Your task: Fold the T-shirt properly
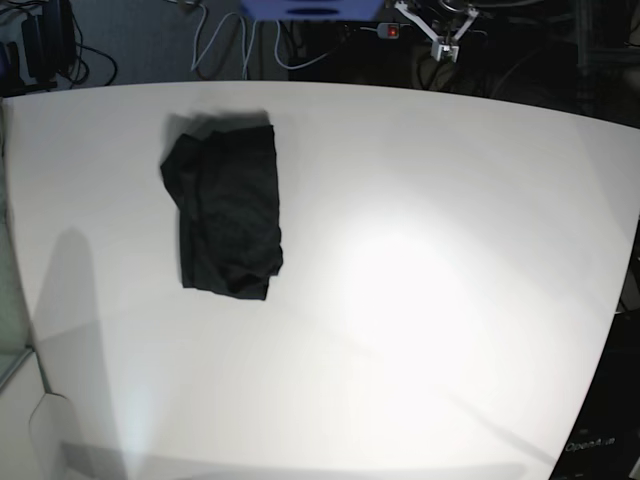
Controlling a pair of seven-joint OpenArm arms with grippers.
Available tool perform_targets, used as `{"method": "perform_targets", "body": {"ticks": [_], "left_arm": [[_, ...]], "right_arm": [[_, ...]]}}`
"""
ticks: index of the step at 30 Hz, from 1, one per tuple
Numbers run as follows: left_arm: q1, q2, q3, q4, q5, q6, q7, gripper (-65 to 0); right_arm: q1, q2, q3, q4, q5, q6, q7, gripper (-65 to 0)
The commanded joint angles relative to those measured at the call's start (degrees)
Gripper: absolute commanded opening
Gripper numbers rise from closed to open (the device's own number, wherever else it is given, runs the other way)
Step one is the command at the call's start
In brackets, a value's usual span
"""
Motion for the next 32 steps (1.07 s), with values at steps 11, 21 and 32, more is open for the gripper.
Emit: {"method": "perform_targets", "body": {"ticks": [11,21,32], "left_arm": [[-14.7,-14.4,1.3,-36.2,2.7,27.4,-0.8,-65.0],[-17.4,-12.6,4.5,-36.5,3.9,36.1,-0.3,-65.0],[-17.1,-11.6,2.7,-36.5,1.7,36.1,-0.2,-65.0]], "right_arm": [[10.3,6.3,0.1,-14.4,-26.6,-23.4,-15.2,-64.7],[15.2,3.8,0.2,-14.8,-28.1,-30.0,-22.4,-61.0],[15.1,3.7,0.2,-15.0,-28.2,-30.0,-21.9,-60.9]]}}
